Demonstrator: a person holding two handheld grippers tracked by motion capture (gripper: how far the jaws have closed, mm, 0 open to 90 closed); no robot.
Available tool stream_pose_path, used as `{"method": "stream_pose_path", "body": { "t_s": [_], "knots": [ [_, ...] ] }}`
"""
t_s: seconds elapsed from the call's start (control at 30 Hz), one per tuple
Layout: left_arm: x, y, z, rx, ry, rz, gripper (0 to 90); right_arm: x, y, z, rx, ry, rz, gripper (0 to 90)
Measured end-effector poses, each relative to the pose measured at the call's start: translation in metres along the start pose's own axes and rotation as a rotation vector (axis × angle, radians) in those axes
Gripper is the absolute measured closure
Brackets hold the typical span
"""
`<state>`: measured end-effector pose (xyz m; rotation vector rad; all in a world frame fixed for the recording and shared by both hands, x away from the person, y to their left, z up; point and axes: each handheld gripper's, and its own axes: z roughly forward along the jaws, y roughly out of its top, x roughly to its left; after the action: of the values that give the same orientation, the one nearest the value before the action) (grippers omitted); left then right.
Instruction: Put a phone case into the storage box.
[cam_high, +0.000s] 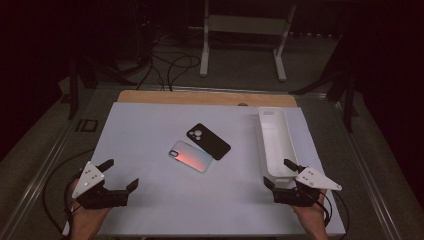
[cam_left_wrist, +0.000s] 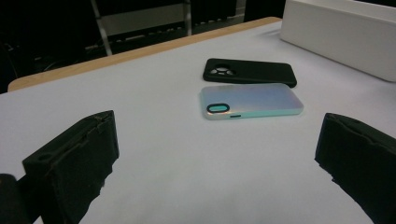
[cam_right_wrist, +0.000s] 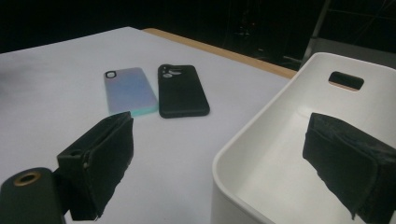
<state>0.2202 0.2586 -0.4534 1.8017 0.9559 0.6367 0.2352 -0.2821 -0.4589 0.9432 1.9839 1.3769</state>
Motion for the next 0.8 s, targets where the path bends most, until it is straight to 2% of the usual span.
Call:
{"method": "stream_pose_path", "body": {
  "t_s": [0.33, 0.5, 0.63, 0.8],
  "knots": [
    [-0.0005, -0.0001, -0.0003, -0.001, 0.005, 0.002, 0.0, 0.0002, -0.0005, 0.0003, 0.006, 0.002, -0.004, 8.9],
    [-0.0010, 0.0029, 0.0004, -0.014, 0.003, -0.011, 0.0, 0.0005, -0.0021, 0.0015, 0.011, -0.001, 0.006, 8.9],
    [-0.0039, 0.0061, 0.0030, -0.007, 0.004, 0.003, 0.0, 0.0016, -0.0019, 0.0027, 0.018, -0.005, -0.002, 8.9],
    [-0.0056, 0.0098, 0.0095, -0.008, -0.023, -0.005, 0.0, 0.0018, -0.0012, 0.0032, 0.019, -0.005, -0.007, 8.9]
  ]
}}
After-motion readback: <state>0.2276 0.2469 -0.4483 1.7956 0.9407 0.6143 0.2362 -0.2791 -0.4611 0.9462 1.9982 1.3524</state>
